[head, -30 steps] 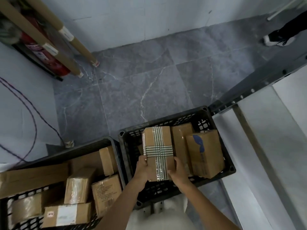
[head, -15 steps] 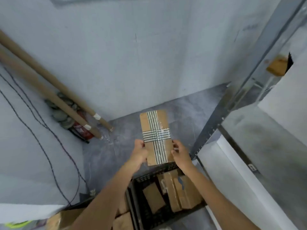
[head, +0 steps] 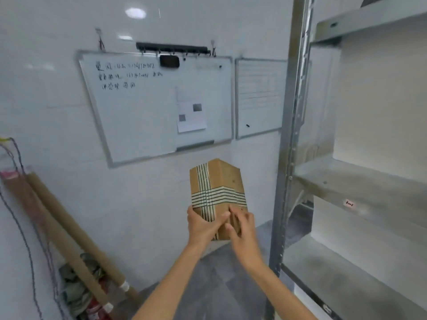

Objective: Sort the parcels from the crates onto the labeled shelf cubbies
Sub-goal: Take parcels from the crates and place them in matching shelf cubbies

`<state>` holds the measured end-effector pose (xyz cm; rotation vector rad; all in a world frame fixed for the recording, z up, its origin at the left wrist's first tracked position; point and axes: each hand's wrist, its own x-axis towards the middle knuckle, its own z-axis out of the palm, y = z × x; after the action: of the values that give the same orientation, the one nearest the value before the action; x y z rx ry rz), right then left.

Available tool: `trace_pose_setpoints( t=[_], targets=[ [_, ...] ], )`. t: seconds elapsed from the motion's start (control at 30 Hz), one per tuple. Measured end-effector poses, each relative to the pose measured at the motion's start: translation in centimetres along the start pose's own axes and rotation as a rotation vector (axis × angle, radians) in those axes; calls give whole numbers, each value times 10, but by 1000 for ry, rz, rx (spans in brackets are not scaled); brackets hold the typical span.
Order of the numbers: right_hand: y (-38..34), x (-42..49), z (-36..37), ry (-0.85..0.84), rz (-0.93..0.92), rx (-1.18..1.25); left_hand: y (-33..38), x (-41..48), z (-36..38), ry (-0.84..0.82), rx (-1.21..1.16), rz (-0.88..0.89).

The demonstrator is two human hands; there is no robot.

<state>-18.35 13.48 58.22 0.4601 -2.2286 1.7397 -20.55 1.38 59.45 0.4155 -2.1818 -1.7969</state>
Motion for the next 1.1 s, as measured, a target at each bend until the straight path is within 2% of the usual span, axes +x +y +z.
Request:
trace_pose_setpoints(
  t=[0.13,0.27,0.3,0.37,0.43,0.47,0.53,0.6,0.67,0.87,0.97,1.1],
  targets=[
    [-49,-12,3,105,-36,-71,36,-12,-18,-40,59,59],
    [-83,-42,-20,61,-97,-36,54,-29,-36,-149,-5,116],
    [-88,-49,-29,90,-85,-16,57,-36,-40,-186,-57,130],
    [-95,-61,-48,255,-6,21,63,-52,-49,-274,-173,156],
    [-99,-76,-71,381,153,107,68,-71,-56,-401,-247,172],
    [-103,-86,-82,380,247,175,72,-81,-59,-479,-263,175],
    [-109,-110,-102,274,394,359,78,-102,-60,-630,-286,184],
    [-113,-137,-116,171,447,535,81,-122,-56,-771,-287,207],
    [-114,-164,-129,163,441,627,82,-142,-47,-887,-271,233],
    [-142,-239,-187,263,353,532,92,-211,-8,-1162,-263,242],
    [-159,-273,-220,427,298,382,105,-254,20,-1160,-201,257],
    [-177,-321,-258,637,317,211,124,-331,58,-937,-182,371]
  ],
)
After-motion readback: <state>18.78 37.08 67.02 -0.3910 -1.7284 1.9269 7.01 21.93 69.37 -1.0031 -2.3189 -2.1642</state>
